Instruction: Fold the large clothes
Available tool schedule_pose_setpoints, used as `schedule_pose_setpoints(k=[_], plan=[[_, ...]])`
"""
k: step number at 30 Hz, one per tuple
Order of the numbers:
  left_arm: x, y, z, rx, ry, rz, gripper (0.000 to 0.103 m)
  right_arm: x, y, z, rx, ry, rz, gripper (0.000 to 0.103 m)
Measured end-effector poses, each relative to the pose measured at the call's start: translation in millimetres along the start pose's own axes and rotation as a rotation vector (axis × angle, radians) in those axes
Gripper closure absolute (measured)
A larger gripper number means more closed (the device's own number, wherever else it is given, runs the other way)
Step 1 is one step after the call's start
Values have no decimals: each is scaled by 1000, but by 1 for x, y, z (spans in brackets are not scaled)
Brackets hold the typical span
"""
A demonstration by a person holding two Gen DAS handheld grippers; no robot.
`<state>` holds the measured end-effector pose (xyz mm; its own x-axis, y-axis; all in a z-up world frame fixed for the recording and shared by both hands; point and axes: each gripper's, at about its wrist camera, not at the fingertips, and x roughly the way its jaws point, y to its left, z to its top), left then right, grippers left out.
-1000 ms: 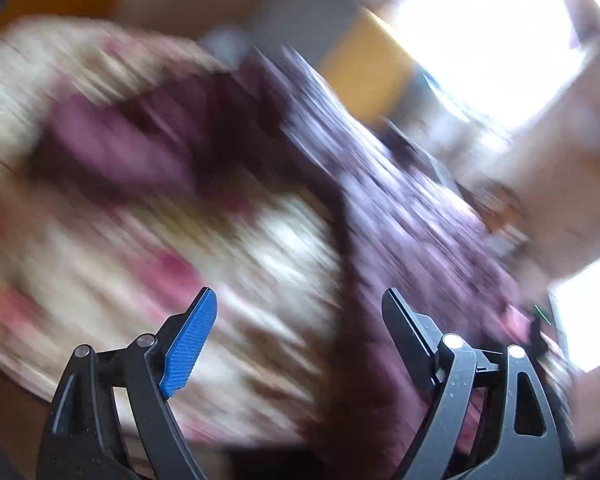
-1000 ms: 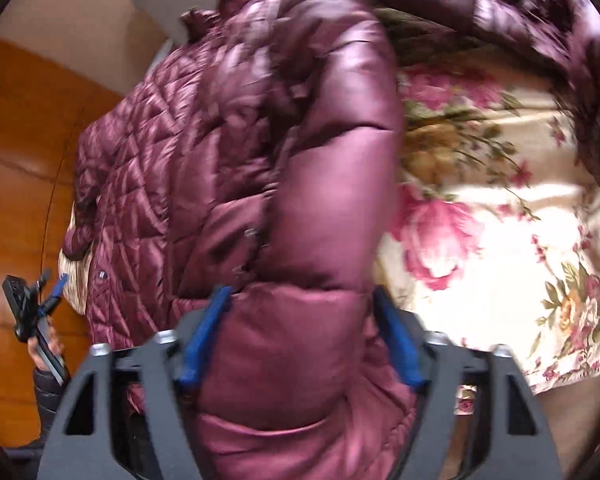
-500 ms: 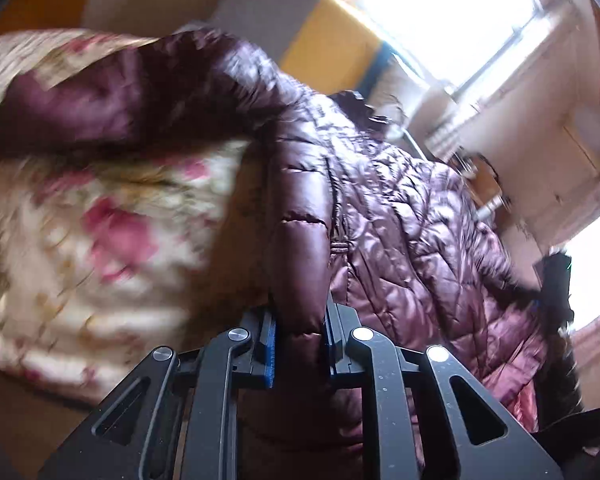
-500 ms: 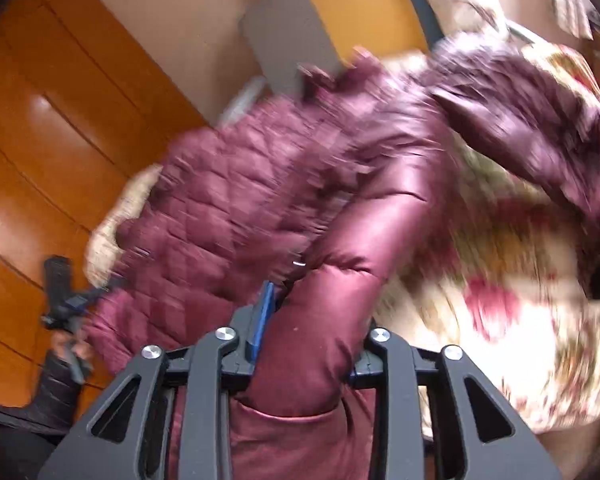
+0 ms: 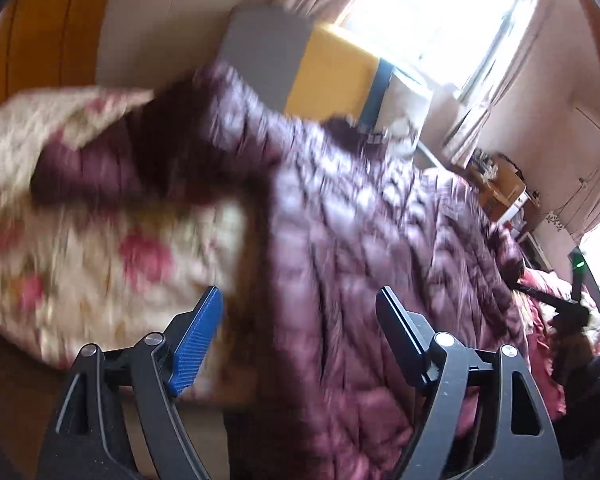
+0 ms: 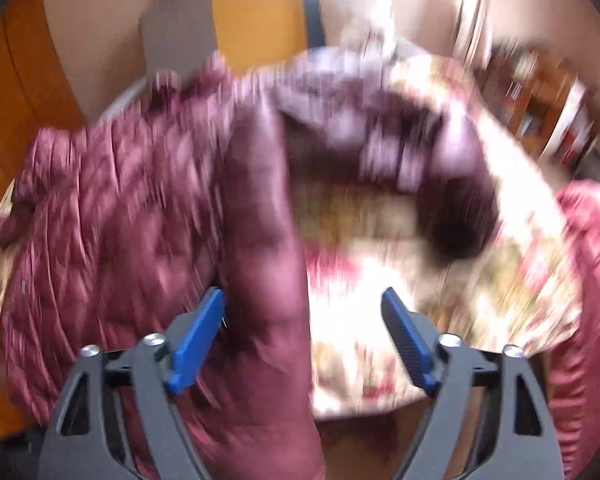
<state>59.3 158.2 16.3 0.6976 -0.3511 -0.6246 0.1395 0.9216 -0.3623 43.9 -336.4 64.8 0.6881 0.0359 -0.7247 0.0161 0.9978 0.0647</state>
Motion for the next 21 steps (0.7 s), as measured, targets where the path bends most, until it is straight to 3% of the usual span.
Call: schedule_pose_setpoints(k=[2,4,7,8,10,13,14,15,17,19,21], plan=[[19,-13,10,0,-17,-37,25,4,33,14,-25,-68,72,10],[54,-33,15,23,4,-58,25,26,59,22,-73,-66,75,6],[109,-51,14,84,90,71,25,83,83,21,-149,11,-53,8],[128,-46,8,91,143,163,31,103,76,17,-135,54,-97,10],[139,-28,-1,44,180,172,41,133,55,1,-81,121,-78,12],[98,15,4,-175,40,-7,38,146,30,-15,-10,84,26,11],[88,30,7,-239,4,13,25,147,28,-16,3,80,38,11],[77,48,10,-303,-38,53,20,146,30,-14,3,80,37,11],[57,94,16,-419,-100,154,20,146,35,-13,-10,76,26,9],[41,139,21,-527,-125,303,19,146,36,-12,-15,70,19,8],[30,184,29,-630,-160,371,16,144,36,-12,-14,68,17,8]])
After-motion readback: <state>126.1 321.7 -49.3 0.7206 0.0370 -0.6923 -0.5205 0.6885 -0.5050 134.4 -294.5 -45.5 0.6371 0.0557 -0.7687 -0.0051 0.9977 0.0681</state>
